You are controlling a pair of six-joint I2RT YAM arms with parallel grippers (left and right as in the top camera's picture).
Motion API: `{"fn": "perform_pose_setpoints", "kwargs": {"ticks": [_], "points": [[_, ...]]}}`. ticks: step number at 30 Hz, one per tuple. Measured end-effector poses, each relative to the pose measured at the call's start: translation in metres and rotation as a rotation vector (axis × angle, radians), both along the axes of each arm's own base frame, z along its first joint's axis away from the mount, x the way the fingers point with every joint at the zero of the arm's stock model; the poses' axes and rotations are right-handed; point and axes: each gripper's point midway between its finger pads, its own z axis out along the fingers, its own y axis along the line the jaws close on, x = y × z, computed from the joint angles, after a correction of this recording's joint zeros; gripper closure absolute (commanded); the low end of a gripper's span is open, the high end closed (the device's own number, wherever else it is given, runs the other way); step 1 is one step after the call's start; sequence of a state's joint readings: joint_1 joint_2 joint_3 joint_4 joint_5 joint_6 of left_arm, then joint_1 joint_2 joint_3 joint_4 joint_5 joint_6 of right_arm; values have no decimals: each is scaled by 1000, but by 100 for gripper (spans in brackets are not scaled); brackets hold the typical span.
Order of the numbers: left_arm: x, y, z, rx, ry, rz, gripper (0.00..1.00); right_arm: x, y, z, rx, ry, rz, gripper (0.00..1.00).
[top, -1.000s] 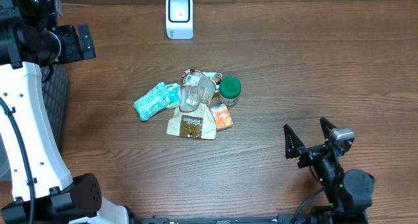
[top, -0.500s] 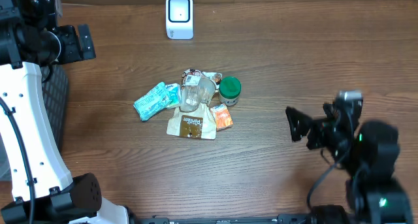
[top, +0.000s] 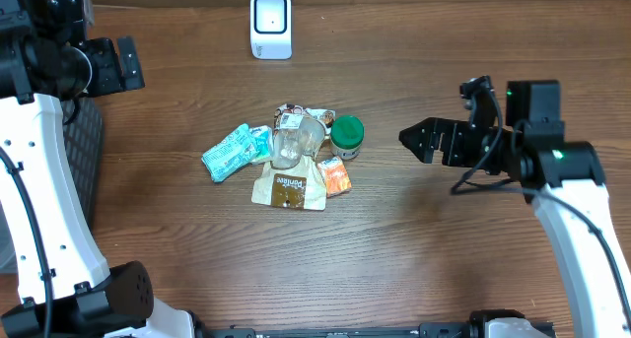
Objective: Scan the item barcode
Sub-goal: 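Move the right gripper toward the orange tissue box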
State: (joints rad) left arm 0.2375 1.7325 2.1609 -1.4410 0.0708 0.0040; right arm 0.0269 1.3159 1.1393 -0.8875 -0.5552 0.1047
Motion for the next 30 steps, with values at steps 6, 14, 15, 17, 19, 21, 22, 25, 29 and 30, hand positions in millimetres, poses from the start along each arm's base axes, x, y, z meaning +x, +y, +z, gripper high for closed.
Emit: {"fn": "perform_pose_setpoints", "kwargs": {"ticks": [6,14,15,17,19,21,22,25,29,30], "points": [[0,0,0,0,0,0,0,6,7,-26,38,98,22,25],[0,0,0,0,0,0,0,5,30,-57,43,197,88,33],[0,0,0,0,0,0,0,4,33,-60,41,204,96,34],[0,0,0,0,0,0,0,3,37,-65,39,218,110,36],[0,0,0,0,0,0,0,2,41,-70,37,233,119,37],[0,0,0,0,0,0,0,2,42,-73,37,246,117,39],[0,0,0,0,0,0,0,3,41,-74,35,250,110,40],[0,0,0,0,0,0,0,5,40,-75,29,251,89,40],[0,0,0,0,0,0,1,8,40,-75,28,247,74,40],[0,0,0,0,0,0,0,10,40,-75,28,242,73,40]]}}
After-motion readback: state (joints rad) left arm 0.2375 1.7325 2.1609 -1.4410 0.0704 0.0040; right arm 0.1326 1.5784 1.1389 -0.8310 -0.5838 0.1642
